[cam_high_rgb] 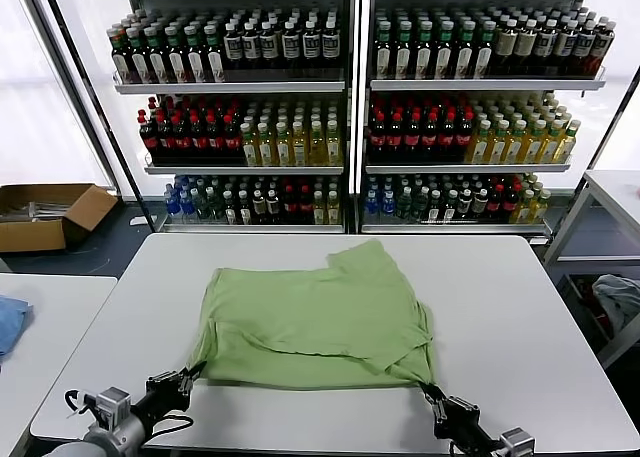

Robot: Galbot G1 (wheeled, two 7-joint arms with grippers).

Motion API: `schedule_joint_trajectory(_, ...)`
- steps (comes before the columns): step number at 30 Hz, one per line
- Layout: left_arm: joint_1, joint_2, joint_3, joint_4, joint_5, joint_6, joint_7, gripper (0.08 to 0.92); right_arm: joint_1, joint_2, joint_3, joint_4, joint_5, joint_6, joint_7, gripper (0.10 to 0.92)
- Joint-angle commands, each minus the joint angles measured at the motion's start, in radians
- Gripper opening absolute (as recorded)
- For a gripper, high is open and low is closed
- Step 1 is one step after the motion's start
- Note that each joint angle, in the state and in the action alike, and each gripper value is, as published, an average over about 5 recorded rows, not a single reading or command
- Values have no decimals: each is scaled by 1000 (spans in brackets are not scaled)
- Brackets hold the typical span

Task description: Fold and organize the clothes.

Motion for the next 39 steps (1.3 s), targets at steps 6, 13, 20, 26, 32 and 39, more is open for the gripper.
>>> schedule_joint_trajectory(6,111,-28,-66,-106,62,17,-11,201,-96,-4,99,84,25,24,-56,293)
schedule_joint_trajectory(13,95,-18,-101,-127,43,25,-6,409,60,-46,149,53,175,16,-74,501)
schedule_joint_trajectory(20,-25,64,-113,-79,-18,35,13,608,406,-154,87,-69,239,-128,-80,700)
schedule_joint_trajectory(26,-148,193,-83,55,-107,33,36,775,674,-224,-11,-210,264,-241,-100,816)
schedule_joint_trajectory(32,-314,331,-37,216,-210,33,52,821,917,-243,-172,-388,220,-263,-157,822)
schedule_joint_trajectory(39,-467,462,47,357,-302,38,56,823,1061,-224,-284,-591,181,-263,-267,823)
